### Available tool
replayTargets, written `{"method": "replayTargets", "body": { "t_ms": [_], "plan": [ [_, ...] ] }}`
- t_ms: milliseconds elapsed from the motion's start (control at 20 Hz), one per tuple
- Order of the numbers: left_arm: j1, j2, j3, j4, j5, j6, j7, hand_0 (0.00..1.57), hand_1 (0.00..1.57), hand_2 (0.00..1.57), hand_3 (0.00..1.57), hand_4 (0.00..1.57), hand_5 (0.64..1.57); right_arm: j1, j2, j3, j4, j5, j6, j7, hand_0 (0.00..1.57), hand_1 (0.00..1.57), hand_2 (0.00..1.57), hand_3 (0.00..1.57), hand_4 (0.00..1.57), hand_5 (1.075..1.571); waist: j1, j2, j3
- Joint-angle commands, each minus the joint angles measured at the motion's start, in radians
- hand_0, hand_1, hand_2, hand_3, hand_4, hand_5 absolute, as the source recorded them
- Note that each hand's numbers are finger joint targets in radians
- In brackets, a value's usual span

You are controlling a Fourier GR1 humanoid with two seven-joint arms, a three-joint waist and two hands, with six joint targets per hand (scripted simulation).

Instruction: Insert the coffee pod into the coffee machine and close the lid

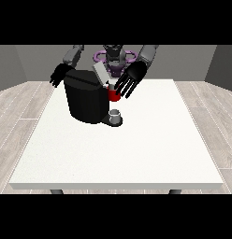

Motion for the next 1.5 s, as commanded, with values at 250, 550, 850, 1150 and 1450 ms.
{"method": "replayTargets", "body": {
  "t_ms": [250, 550, 850, 1150, 1450],
  "plan": [
    [0.012, -0.012, 0.003, 0.005, -0.016, -0.014, 0.026, 0.0, 0.0, 0.0, 0.0, 0.0, 1.571, 0.066, 0.012, 0.019, 0.022, 0.02, -0.004, -0.029, 0.0, 0.0, 0.0, 0.0, 0.34, 1.571, -0.002, -0.046, -0.0021],
    [0.017, -0.021, -0.005, -0.035, -0.024, -0.028, 0.012, 0.0, 0.0, 0.0, 0.0, 0.0, 1.571, 0.011, -0.014, -0.039, 0.072, -0.005, -0.015, -0.038, 0.0, 0.0, 0.0, 0.0, 0.42, 1.571, 0.058, -0.059, -0.0021],
    [0.167, -0.094, 0.044, -0.036, 0.048, -0.014, -0.008, 0.0, 0.0, 0.0, 0.0, 0.0, 1.571, 0.15, 0.028, -0.001, 0.038, -0.001, -0.022, -0.013, 0.0, 0.0, 0.0, 0.0, 0.38, 1.571, 0.078, -0.192, -0.0026],
    [0.259, -0.289, 0.24, -0.06, 0.324, -0.035, -0.022, 0.0, 0.0, 0.0, 0.0, 0.26, 1.571, 0.183, -0.004, -0.089, 0.117, -0.039, -0.032, -0.039, 0.0, 0.0, 0.0, 0.0, 0.42, 1.571, 0.228, -0.323, -0.0042],
    [0.446, -0.352, 0.256, -0.086, 0.381, -0.035, -0.056, 0.0, 0.0, 0.0, 0.0, 0.0, 1.571, 0.266, -0.047, -0.081, 0.071, -0.033, 0.003, -0.01, 0.0, 0.0, 0.0, 0.0, 0.49, 1.571, 0.263, -0.469, -0.0029]
  ]
}}
